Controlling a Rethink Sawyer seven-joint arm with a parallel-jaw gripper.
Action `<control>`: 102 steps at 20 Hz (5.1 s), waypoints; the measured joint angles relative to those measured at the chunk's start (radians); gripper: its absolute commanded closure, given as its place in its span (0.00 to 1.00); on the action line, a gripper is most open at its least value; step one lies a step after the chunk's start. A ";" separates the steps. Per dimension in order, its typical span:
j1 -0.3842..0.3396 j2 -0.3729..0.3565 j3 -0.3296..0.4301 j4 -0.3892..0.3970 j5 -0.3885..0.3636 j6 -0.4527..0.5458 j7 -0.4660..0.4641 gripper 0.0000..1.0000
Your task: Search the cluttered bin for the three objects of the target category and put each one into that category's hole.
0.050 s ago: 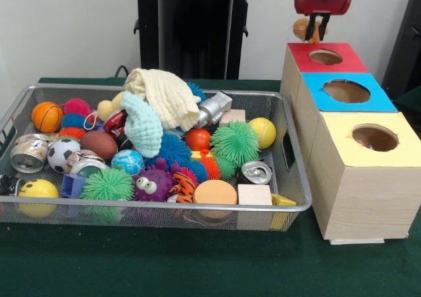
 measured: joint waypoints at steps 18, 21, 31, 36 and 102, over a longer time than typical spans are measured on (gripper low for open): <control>0.144 0.068 -0.027 -0.106 -0.001 0.053 0.001 1.00; 0.143 0.068 -0.029 -0.116 0.000 0.089 0.001 1.00; 0.138 -0.058 -0.102 -0.124 -0.019 0.360 0.001 1.00; 0.125 -0.136 -0.140 -0.161 -0.034 0.561 0.001 1.00; 0.170 0.151 -0.159 -0.379 0.042 0.217 0.088 1.00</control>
